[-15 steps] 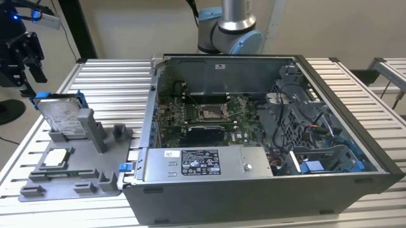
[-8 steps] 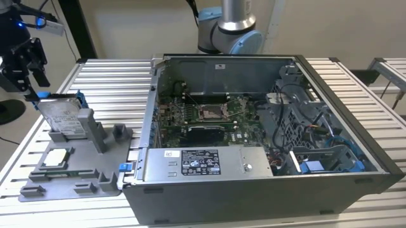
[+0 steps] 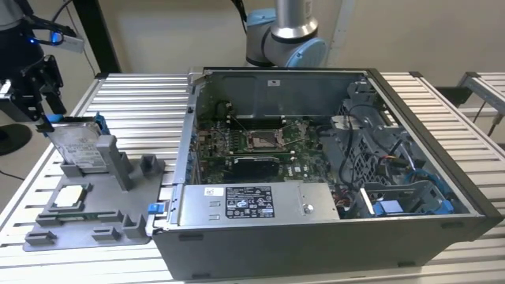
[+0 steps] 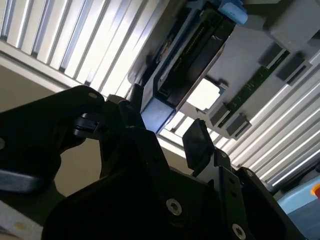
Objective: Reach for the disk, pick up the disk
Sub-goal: 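Pick up the disk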
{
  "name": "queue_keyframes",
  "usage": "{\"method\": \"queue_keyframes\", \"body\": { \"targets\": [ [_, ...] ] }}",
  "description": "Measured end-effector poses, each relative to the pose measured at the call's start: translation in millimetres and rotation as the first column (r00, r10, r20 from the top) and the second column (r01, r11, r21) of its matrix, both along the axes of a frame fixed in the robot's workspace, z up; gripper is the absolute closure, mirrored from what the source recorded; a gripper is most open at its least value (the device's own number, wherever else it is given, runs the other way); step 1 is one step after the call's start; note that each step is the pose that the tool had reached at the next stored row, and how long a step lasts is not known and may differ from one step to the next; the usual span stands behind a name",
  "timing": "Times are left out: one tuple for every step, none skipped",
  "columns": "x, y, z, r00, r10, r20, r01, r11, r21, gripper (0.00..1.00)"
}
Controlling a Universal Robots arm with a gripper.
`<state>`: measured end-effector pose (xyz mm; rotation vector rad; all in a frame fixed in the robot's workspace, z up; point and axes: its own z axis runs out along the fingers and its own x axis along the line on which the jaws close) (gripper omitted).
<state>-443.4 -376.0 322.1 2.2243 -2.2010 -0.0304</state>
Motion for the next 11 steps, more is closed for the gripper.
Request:
{"method": "queue_keyframes", "body": {
  "targets": [
    [0.0, 0.0, -1.9, 1.0, 0.0, 0.0001, 0.0, 1.0, 0.0, 0.0],
    [0.0, 0.0, -3.7, 1.0, 0.0, 0.0, 0.0, 1.0, 0.0, 0.0],
    [0.0, 0.0, -5.5, 1.0, 0.0, 0.0, 0.0, 1.0, 0.0, 0.0],
    [0.0, 0.0, -7.2, 1.0, 0.0, 0.0, 0.0, 1.0, 0.0, 0.0],
    [0.0, 0.0, -9.3, 1.0, 0.0, 0.0001, 0.0, 1.0, 0.0001, 0.0],
    [0.0, 0.0, -11.0, 1.0, 0.0, 0.0, 0.0, 1.0, 0.0, 0.0],
    [0.0, 0.0, -12.8, 1.0, 0.0, 0.0, 0.0, 1.0, 0.0, 0.0],
    [0.0, 0.0, -14.5, 1.0, 0.0, 0.0001, 0.0, 1.0, 0.0, 0.0],
    [0.0, 0.0, -16.5, 1.0, 0.0, 0.0001, 0.0, 1.0, 0.0001, 0.0],
    [0.0, 0.0, -18.2, 1.0, 0.0, 0.0002, 0.0, 1.0, 0.0001, 0.0],
    [0.0, 0.0, -20.1, 1.0, 0.0, 0.0001, 0.0, 1.0, 0.0, 0.0]
  ]
}}
